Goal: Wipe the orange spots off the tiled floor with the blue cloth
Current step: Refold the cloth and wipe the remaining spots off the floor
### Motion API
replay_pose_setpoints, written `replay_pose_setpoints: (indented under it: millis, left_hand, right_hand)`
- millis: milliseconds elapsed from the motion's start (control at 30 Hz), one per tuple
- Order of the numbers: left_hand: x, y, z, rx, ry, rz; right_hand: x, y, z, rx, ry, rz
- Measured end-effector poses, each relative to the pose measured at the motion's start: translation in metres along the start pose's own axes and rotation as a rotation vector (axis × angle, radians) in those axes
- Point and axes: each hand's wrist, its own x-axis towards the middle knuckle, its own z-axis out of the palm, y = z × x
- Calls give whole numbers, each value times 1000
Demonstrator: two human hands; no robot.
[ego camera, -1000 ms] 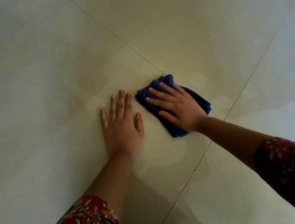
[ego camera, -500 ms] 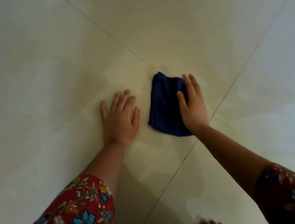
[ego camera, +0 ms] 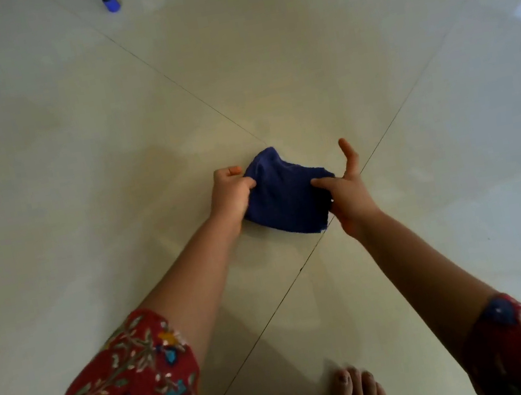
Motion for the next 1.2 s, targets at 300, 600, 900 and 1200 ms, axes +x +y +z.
replay_pose_setpoints:
  millis: [300, 600, 900, 1200]
  left_hand:
    - [-14, 0, -11, 613, 81, 540]
    - [19, -38, -11, 925, 171, 631]
    - [27, -80, -30, 1245, 243, 630]
    - [25, -80, -29, 1254, 282, 641]
  right_hand:
    - [3, -9, -21, -946, 85, -422]
    - [16, -11, -43, -1384, 229, -352]
    - [77, 49, -12, -1334, 245, -287]
    - [135, 18, 11, -1380, 122, -486]
